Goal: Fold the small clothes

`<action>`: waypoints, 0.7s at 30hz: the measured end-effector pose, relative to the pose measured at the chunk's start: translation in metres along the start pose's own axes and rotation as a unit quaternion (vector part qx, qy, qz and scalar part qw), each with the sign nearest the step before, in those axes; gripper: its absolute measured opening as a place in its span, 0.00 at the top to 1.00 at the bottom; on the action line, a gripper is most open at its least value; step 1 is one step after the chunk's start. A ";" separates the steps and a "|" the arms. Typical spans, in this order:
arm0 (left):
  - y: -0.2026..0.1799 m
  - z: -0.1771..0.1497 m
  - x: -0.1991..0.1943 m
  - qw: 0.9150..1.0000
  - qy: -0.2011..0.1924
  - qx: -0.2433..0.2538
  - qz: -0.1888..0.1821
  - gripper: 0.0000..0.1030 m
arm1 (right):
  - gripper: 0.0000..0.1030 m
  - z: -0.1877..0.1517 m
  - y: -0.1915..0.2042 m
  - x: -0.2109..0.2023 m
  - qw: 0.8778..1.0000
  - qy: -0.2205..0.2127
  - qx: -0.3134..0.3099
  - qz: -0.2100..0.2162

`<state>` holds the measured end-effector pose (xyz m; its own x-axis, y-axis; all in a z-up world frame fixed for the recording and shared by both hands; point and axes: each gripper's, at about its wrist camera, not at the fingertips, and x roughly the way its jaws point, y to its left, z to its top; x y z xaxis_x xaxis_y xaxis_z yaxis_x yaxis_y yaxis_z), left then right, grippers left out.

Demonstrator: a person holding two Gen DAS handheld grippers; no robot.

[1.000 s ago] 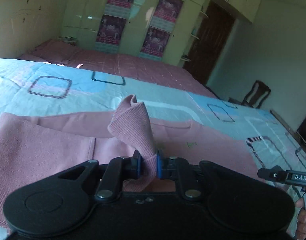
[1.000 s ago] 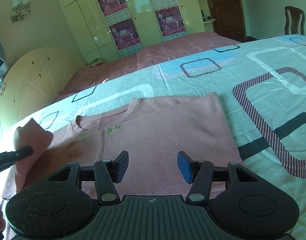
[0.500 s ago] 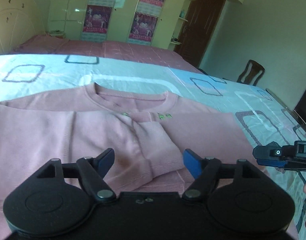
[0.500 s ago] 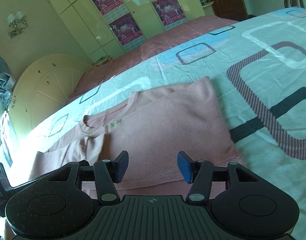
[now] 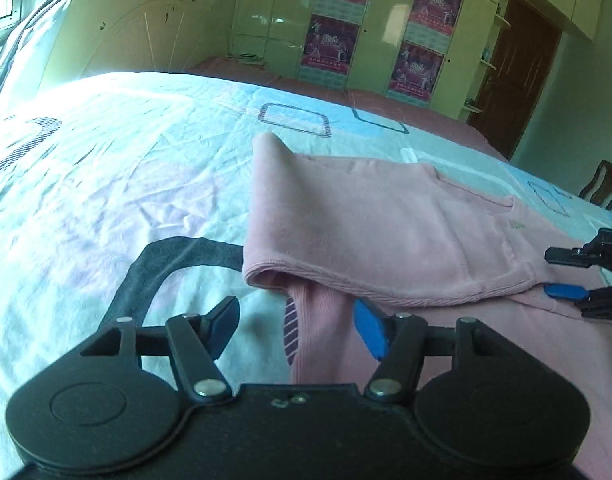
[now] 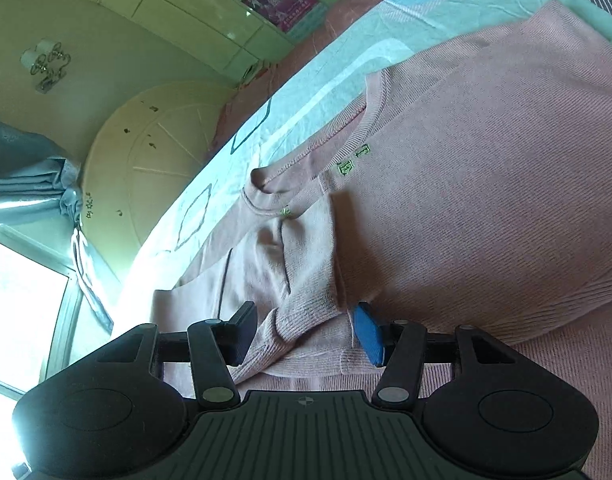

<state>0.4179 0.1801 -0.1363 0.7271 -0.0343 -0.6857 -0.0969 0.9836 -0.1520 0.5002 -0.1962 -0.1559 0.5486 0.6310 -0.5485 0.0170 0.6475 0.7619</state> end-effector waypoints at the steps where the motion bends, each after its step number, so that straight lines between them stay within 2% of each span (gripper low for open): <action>1: 0.000 0.003 0.007 1.000 0.009 0.008 -0.003 0.50 | 0.67 0.002 0.001 0.004 1.000 0.000 -0.002 -0.004; 2: 0.000 0.006 0.013 1.000 0.013 0.014 -0.006 0.53 | 0.73 0.003 0.001 0.008 1.000 0.004 0.001 -0.007; 4: -0.001 0.013 0.024 1.000 0.004 0.029 0.001 0.56 | 0.75 0.004 0.004 0.013 1.000 0.005 -0.007 -0.018; 5: 0.002 0.017 0.029 1.000 0.006 0.027 0.002 0.64 | 0.79 0.004 0.007 0.015 1.000 0.007 -0.016 -0.025; 6: 0.005 0.021 0.032 1.000 0.006 0.018 -0.002 0.73 | 0.87 0.005 0.011 0.018 0.999 0.009 -0.028 -0.032; 7: 0.008 0.025 0.034 1.000 0.007 0.012 -0.011 0.77 | 0.95 0.004 0.017 0.018 0.998 0.010 -0.047 -0.039; 8: 0.010 0.027 0.035 1.000 0.010 0.014 -0.016 0.83 | 0.95 0.004 0.025 0.015 0.996 0.003 -0.074 -0.045; 11: 0.008 0.026 0.034 0.999 0.013 0.036 -0.021 0.87 | 0.95 0.009 0.049 -0.013 0.988 -0.051 -0.136 -0.046; 13: 0.007 0.021 0.035 0.999 0.014 0.043 -0.022 0.87 | 0.95 0.013 0.063 -0.045 0.976 -0.119 -0.178 -0.050; 15: 0.006 0.021 0.036 0.999 0.016 0.043 -0.025 0.88 | 0.95 0.014 0.065 -0.068 0.961 -0.167 -0.207 -0.070; 16: 0.005 0.022 0.037 0.999 0.016 0.046 -0.024 0.88 | 0.95 0.015 0.061 -0.071 0.957 -0.170 -0.216 -0.088; 18: 0.003 0.021 0.037 0.998 0.016 0.049 -0.024 0.88 | 0.95 0.017 0.039 -0.059 0.960 -0.130 -0.209 -0.132; 21: -0.001 0.023 0.041 0.998 0.017 0.050 -0.024 0.88 | 0.95 0.006 0.010 -0.050 0.967 -0.100 -0.184 -0.143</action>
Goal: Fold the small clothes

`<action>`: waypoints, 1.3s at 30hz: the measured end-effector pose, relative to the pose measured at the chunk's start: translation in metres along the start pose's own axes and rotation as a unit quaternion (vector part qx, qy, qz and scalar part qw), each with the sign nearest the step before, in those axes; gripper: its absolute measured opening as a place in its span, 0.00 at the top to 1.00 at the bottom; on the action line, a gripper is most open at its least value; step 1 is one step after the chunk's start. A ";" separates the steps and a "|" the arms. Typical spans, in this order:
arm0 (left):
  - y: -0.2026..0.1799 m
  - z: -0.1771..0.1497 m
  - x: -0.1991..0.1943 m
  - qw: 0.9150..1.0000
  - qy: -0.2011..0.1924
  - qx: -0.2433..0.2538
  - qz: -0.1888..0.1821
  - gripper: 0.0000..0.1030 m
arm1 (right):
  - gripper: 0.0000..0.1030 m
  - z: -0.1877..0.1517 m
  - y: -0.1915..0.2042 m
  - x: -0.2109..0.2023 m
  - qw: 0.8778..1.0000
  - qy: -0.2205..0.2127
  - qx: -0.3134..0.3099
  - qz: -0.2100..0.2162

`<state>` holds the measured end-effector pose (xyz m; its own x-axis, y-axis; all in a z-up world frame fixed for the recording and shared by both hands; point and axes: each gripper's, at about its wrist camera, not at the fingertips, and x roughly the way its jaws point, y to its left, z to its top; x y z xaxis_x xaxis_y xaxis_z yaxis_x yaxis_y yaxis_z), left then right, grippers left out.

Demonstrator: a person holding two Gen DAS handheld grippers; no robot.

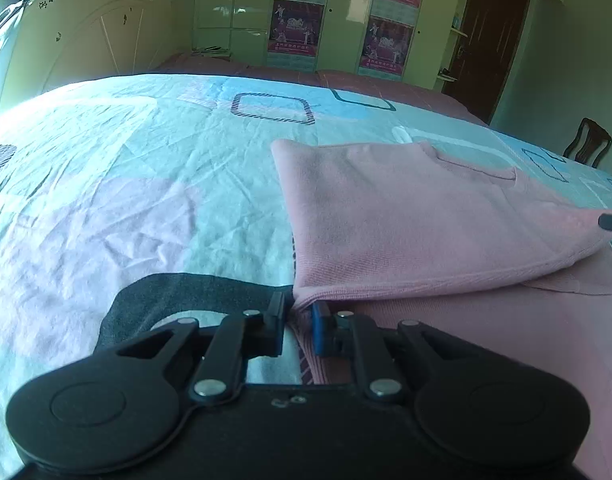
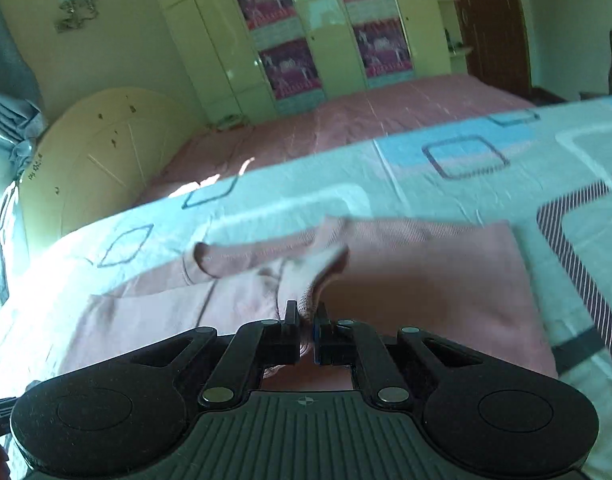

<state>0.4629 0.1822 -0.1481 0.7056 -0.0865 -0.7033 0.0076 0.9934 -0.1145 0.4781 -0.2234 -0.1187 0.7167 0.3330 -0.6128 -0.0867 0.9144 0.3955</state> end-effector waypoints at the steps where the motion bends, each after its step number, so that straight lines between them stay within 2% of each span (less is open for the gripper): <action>1: 0.000 0.000 0.000 1.000 0.000 0.000 0.000 0.88 | 0.95 -0.006 -0.003 0.001 1.000 0.004 0.002 -0.001; 11: 0.000 0.000 0.003 1.000 0.004 0.006 0.002 0.88 | 0.95 -0.029 -0.011 0.003 0.999 0.032 0.023 -0.008; 13: 0.002 0.002 0.003 1.000 0.011 0.014 -0.001 0.83 | 0.95 -0.029 -0.012 0.002 0.999 0.041 0.026 -0.006; 15: 0.006 0.007 -0.007 1.000 0.004 0.003 0.003 0.66 | 0.95 -0.024 -0.011 -0.006 0.999 0.032 0.013 -0.029; 16: 0.009 0.010 -0.019 1.000 -0.016 -0.006 -0.002 0.61 | 0.94 -0.019 -0.008 -0.015 0.999 0.011 -0.003 -0.050; 17: 0.008 0.012 -0.028 0.999 -0.034 -0.006 -0.001 0.48 | 0.95 -0.015 -0.006 -0.023 0.998 -0.005 -0.015 -0.056; 18: 0.003 0.015 -0.036 0.999 -0.054 0.002 0.005 0.42 | 0.94 -0.010 -0.004 -0.028 0.999 -0.012 -0.022 -0.045; 19: -0.005 0.018 -0.040 0.998 -0.066 0.015 0.004 0.42 | 0.95 -0.006 -0.001 -0.029 0.999 -0.011 -0.025 -0.031; 22: -0.034 0.025 -0.026 0.997 -0.061 0.044 -0.020 0.47 | 0.95 -0.008 0.017 -0.010 0.998 0.026 -0.052 -0.003; 24: -0.044 0.024 -0.010 0.997 -0.045 0.044 -0.043 0.47 | 0.95 -0.017 0.025 0.011 0.995 0.070 -0.071 -0.017; 25: -0.046 0.020 0.002 0.998 -0.021 0.042 -0.049 0.47 | 0.95 -0.025 0.026 0.023 0.992 0.094 -0.077 -0.032; 26: -0.045 0.016 0.017 0.998 0.016 0.039 -0.047 0.50 | 0.95 -0.027 0.025 0.023 0.993 0.090 -0.076 -0.030; 27: -0.042 0.011 0.025 0.998 0.026 0.040 -0.048 0.48 | 0.95 -0.024 0.024 0.022 0.993 0.092 -0.069 -0.028; 30: -0.040 0.018 0.029 0.997 0.018 0.048 -0.059 0.44 | 0.95 -0.009 0.022 0.017 0.995 0.062 -0.071 -0.026; 33: -0.045 0.043 0.048 0.996 0.000 0.063 -0.058 0.40 | 0.95 0.017 0.028 0.039 0.996 0.051 -0.066 -0.014; 35: -0.044 0.067 0.069 0.997 -0.007 0.062 -0.051 0.40 | 0.95 0.028 0.036 0.061 0.996 0.060 -0.070 -0.007; 37: -0.038 0.087 0.092 0.998 0.003 0.052 -0.041 0.39 | 0.95 0.032 0.044 0.086 0.993 0.087 -0.073 0.011; 39: -0.024 0.100 0.115 0.998 0.017 0.039 -0.035 0.46 | 0.95 0.029 0.045 0.103 0.991 0.096 -0.093 -0.013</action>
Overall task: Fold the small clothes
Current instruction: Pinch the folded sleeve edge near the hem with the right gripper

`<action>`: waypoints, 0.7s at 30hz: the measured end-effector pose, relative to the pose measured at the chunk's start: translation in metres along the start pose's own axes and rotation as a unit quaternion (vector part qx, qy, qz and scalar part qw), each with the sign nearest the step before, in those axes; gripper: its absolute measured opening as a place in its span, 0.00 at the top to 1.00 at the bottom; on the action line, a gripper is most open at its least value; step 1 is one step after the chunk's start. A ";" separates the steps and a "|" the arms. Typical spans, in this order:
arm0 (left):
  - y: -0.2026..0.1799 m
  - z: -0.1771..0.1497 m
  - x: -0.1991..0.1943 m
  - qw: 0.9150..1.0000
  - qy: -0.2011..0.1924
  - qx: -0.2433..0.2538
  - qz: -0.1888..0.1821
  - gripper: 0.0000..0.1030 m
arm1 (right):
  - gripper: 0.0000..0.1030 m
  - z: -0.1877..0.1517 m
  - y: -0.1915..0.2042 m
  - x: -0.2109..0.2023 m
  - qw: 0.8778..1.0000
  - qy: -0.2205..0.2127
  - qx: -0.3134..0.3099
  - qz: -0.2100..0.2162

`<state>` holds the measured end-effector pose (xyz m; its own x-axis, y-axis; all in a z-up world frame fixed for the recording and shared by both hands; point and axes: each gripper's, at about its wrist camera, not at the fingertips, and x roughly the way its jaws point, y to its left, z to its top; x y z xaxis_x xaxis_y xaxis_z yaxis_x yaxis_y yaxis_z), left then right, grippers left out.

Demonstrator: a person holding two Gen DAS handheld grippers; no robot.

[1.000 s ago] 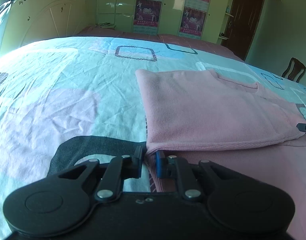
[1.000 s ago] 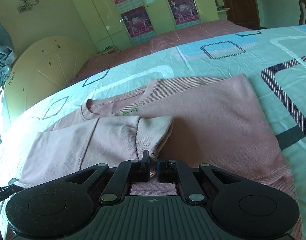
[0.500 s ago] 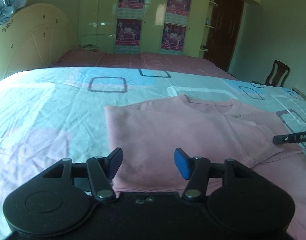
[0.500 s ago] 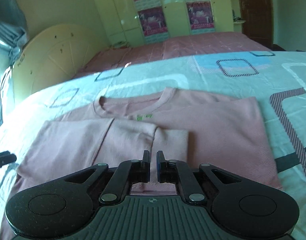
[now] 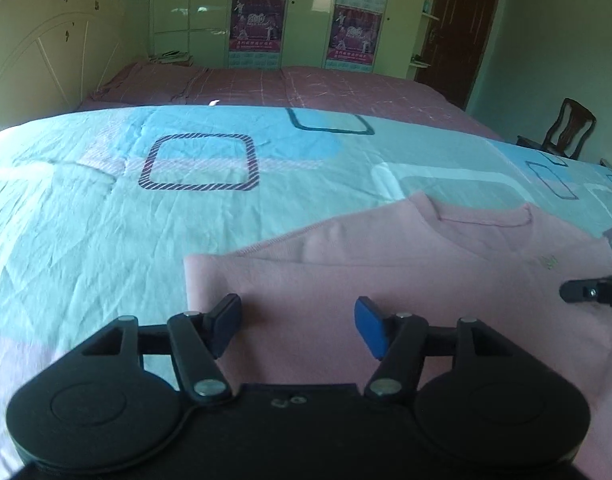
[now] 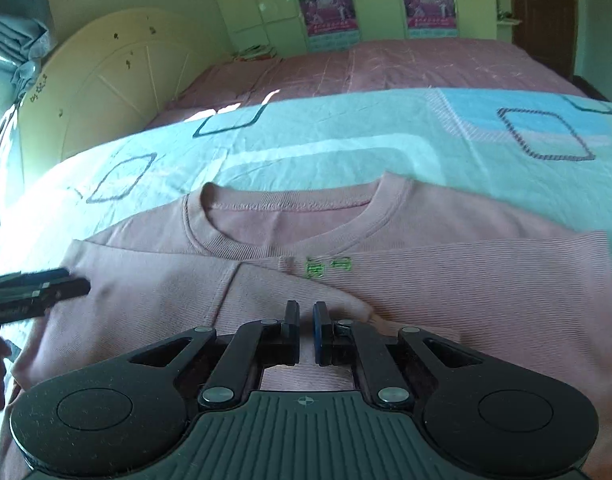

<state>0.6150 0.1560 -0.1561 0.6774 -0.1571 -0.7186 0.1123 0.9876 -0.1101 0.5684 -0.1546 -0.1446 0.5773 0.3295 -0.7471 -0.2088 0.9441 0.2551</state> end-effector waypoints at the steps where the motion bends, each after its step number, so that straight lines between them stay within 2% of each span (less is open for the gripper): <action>1: 0.006 0.003 0.003 1.000 -0.003 -0.002 -0.003 0.47 | 0.95 0.000 -0.006 0.003 1.000 -0.010 -0.004 -0.016; 4: 0.002 0.005 0.000 1.000 0.002 0.013 0.005 0.49 | 0.95 0.007 -0.022 -0.005 0.999 -0.016 0.032 -0.032; 6: -0.014 0.000 -0.016 1.000 -0.011 0.015 0.013 0.37 | 0.95 0.009 -0.016 -0.013 0.999 -0.022 0.010 -0.038; 8: -0.034 -0.010 -0.032 0.999 -0.028 0.008 -0.021 0.23 | 0.94 0.007 -0.005 -0.021 1.000 -0.027 -0.003 -0.016; 10: -0.064 -0.023 -0.044 0.998 -0.040 0.013 -0.049 0.24 | 0.91 0.000 0.013 -0.024 0.999 -0.029 -0.018 0.000; 11: -0.079 -0.030 -0.045 0.997 -0.039 0.018 -0.062 0.25 | 0.70 -0.004 0.021 -0.024 0.999 -0.026 -0.024 0.008; 13: -0.101 -0.043 -0.046 0.997 -0.035 0.028 -0.068 0.29 | 0.38 -0.016 0.038 -0.023 0.998 -0.026 -0.048 0.022; 16: -0.110 -0.062 -0.046 0.998 -0.028 0.042 -0.049 0.29 | 0.41 -0.033 0.047 -0.027 0.996 -0.023 -0.082 0.014; 17: -0.105 -0.069 -0.048 0.998 -0.030 0.048 -0.035 0.29 | 0.55 -0.037 0.042 -0.030 0.997 -0.020 -0.080 0.007; 19: -0.084 -0.079 -0.057 0.998 -0.037 0.049 -0.008 0.26 | 0.72 -0.045 0.017 -0.038 0.999 -0.020 -0.049 -0.008; 20: -0.072 -0.084 -0.064 0.998 -0.040 0.044 0.001 0.26 | 0.77 -0.048 0.005 -0.045 0.999 -0.023 -0.032 -0.010; 21: -0.061 -0.090 -0.070 0.998 -0.040 0.043 0.022 0.27 | 0.77 -0.050 -0.004 -0.050 0.999 -0.022 -0.025 -0.024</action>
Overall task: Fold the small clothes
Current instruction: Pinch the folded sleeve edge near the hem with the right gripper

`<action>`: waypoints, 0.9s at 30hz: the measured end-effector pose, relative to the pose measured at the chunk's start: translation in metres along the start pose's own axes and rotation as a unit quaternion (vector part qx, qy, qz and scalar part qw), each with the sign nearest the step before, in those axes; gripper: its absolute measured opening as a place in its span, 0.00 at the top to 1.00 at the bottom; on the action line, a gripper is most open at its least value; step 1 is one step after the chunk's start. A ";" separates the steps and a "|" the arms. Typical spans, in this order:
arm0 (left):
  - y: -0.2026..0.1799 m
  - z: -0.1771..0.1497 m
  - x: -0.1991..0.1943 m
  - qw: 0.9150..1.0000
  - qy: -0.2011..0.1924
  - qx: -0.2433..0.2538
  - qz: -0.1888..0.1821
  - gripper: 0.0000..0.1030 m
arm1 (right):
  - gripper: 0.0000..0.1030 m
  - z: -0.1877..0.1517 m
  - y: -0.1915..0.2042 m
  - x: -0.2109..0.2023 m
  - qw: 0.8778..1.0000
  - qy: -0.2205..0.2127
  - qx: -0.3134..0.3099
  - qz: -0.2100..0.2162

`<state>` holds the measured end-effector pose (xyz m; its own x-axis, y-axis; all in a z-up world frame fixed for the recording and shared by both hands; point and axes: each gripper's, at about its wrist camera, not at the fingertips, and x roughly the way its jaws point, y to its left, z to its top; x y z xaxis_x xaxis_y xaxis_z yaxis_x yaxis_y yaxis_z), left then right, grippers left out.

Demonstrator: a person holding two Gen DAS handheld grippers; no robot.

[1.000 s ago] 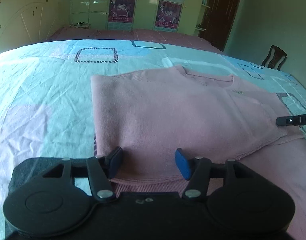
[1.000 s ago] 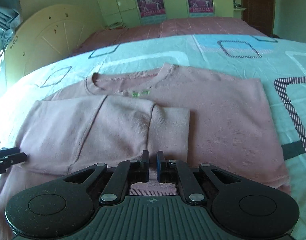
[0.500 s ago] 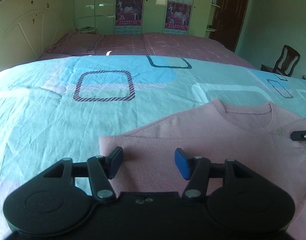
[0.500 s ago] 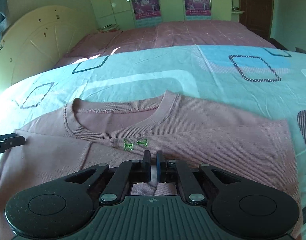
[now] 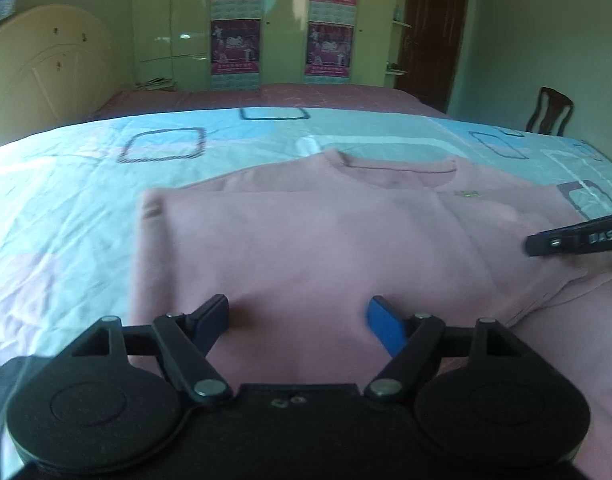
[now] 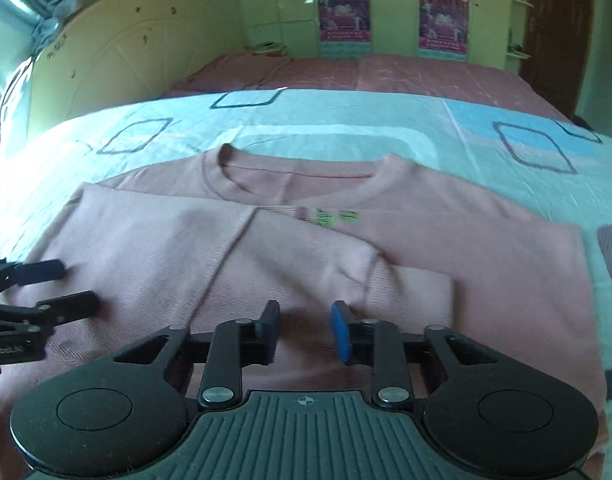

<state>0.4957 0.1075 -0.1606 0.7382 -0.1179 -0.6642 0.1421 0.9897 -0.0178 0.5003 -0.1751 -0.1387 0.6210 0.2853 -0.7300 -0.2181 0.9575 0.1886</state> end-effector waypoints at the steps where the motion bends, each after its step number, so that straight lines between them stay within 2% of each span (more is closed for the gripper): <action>1: 0.010 -0.008 -0.006 1.000 0.001 0.007 0.019 0.27 | 0.77 -0.004 -0.008 -0.006 1.000 0.002 0.002 -0.007; 3: 0.022 -0.019 -0.022 1.000 -0.007 -0.002 -0.001 0.28 | 0.77 -0.009 -0.014 -0.010 1.000 0.012 0.004 0.001; 5: 0.016 -0.019 -0.029 1.000 -0.003 0.022 0.014 0.28 | 0.77 -0.009 -0.011 -0.013 1.000 0.013 -0.002 -0.003; 6: 0.013 -0.016 -0.032 0.999 -0.003 0.024 0.021 0.30 | 0.77 -0.008 -0.009 -0.018 1.000 0.008 0.002 -0.007; 9: 0.009 -0.007 -0.041 1.000 -0.015 0.000 0.004 0.28 | 0.77 -0.008 0.000 -0.037 1.000 -0.021 0.005 0.001; 11: 0.002 -0.008 -0.037 1.000 -0.003 0.003 0.004 0.27 | 0.77 -0.014 0.007 -0.039 1.000 -0.012 -0.002 0.006; 12: 0.000 -0.012 -0.031 1.000 0.011 0.008 0.009 0.28 | 0.76 -0.018 0.010 -0.032 1.000 0.005 -0.008 0.008; 14: -0.002 -0.019 -0.027 1.000 0.016 0.004 0.011 0.28 | 0.77 -0.027 0.012 -0.022 0.999 0.022 -0.023 -0.003; 18: -0.002 -0.025 -0.030 1.000 0.010 0.000 0.017 0.27 | 0.77 -0.029 0.004 -0.023 1.000 0.015 0.002 0.004; 27: -0.008 -0.026 -0.033 0.999 0.015 0.008 0.031 0.27 | 0.77 -0.029 0.006 -0.023 1.000 0.016 -0.008 0.002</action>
<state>0.4535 0.1058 -0.1582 0.7264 -0.0544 -0.6851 0.1080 0.9935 0.0357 0.4626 -0.1772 -0.1398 0.5948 0.2882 -0.7504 -0.2329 0.9553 0.1823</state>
